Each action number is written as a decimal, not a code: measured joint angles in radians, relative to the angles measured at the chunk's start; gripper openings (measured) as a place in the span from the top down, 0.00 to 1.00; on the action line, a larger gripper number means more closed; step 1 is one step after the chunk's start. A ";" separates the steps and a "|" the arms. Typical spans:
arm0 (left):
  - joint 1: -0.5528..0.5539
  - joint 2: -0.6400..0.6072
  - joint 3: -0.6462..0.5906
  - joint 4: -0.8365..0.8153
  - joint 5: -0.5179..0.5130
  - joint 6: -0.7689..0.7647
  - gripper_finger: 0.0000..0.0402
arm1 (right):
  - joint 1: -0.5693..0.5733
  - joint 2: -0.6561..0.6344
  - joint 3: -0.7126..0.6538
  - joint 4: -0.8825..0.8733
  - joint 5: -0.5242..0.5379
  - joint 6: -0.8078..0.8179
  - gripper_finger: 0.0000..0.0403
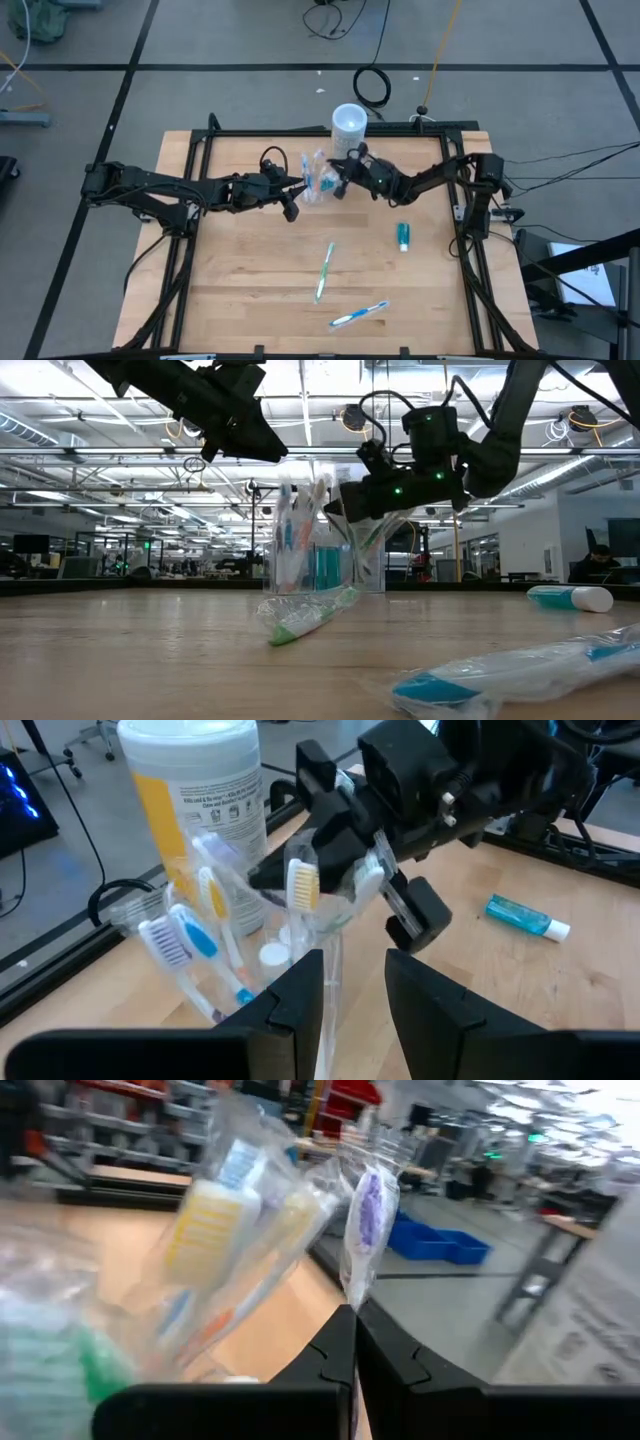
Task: Pick & Place toothbrushing station
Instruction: Put the purple toothbrush into the transparent organizer, then put the green toothbrush into the transparent organizer
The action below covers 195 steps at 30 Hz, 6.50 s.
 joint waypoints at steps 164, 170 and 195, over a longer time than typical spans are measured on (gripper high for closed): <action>-0.258 0.714 0.303 -0.066 0.275 -0.624 0.90 | 0.605 -0.632 -0.418 -0.612 0.411 0.424 0.65; -0.236 0.670 0.299 -0.093 0.282 -0.590 0.97 | 0.605 -0.632 -0.418 -0.612 0.411 0.424 0.65; -0.126 0.365 0.302 0.118 -0.825 -0.050 0.99 | 0.605 -0.632 -0.418 -0.627 0.412 0.424 0.65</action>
